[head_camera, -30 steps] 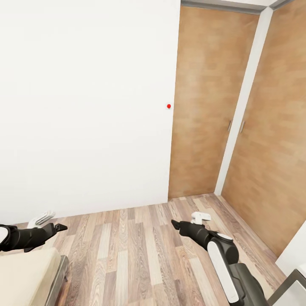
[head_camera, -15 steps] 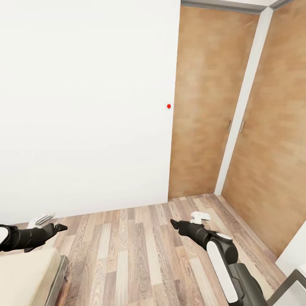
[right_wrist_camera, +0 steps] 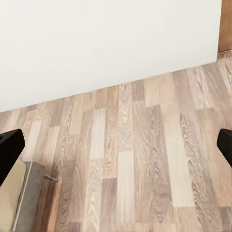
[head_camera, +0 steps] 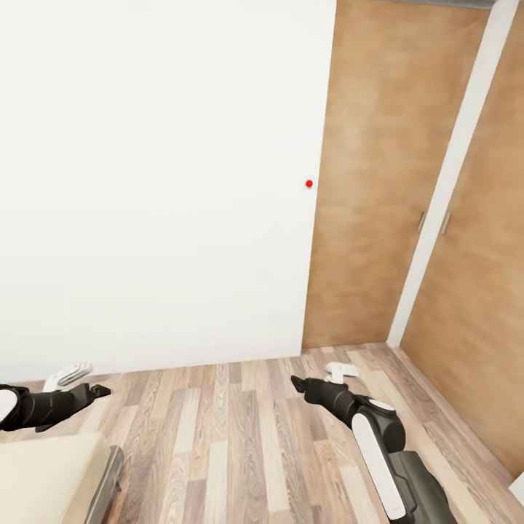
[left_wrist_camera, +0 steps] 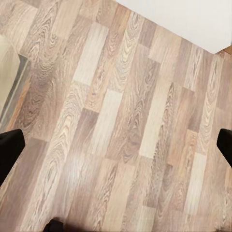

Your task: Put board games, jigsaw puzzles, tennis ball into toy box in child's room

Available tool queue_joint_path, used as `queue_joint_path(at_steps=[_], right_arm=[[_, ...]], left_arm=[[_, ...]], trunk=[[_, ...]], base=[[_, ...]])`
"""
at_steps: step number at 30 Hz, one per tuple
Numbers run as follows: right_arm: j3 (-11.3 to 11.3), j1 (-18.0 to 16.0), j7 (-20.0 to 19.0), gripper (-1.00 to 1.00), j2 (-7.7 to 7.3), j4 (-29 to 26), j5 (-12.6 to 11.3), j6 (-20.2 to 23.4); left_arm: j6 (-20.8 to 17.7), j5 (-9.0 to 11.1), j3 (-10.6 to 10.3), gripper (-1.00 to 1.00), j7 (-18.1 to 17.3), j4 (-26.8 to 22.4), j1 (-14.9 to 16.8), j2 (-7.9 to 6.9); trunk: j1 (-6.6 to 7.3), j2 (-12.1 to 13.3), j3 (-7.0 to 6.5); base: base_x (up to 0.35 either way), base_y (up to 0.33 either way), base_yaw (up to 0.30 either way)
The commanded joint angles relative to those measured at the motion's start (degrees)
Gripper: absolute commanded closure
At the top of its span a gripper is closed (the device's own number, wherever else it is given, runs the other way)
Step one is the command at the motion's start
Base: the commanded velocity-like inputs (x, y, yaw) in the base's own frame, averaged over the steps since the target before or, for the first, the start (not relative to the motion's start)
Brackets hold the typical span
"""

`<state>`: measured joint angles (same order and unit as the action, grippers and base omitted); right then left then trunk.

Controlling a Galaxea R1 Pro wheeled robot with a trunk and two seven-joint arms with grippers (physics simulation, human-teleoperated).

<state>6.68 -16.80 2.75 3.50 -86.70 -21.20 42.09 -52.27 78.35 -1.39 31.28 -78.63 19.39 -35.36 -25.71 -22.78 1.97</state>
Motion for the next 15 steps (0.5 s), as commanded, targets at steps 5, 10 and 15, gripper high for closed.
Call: queue_joint_path(at_steps=[5, 10, 15], right_arm=[[0.02, -0.07, 0.35, -1.0, 0.06, 0.01, -0.27, 0.31], [0.01, -0.06, 0.4, -1.0, 0.1, 0.04, -0.25, 0.48], [0.0, -0.08, 0.47, -1.0, 0.1, 0.11, -0.24, 0.54]], left_arm=[[0.06, 0.06, -0.11, -1.0, 0.55, -0.03, 0.1, 0.4], [0.07, -0.03, -0.11, -1.0, 0.54, -0.03, 0.12, 0.53], [0.07, -0.04, -0.11, -1.0, 0.55, -0.03, 0.12, 0.84]], trunk=[[-0.07, -0.13, 0.14], [-0.07, -0.13, 0.14], [-0.07, -0.13, 0.14]], base=[[0.316, -0.019, 0.288], [0.276, -0.145, 0.292], [0.252, -0.201, 0.293]])
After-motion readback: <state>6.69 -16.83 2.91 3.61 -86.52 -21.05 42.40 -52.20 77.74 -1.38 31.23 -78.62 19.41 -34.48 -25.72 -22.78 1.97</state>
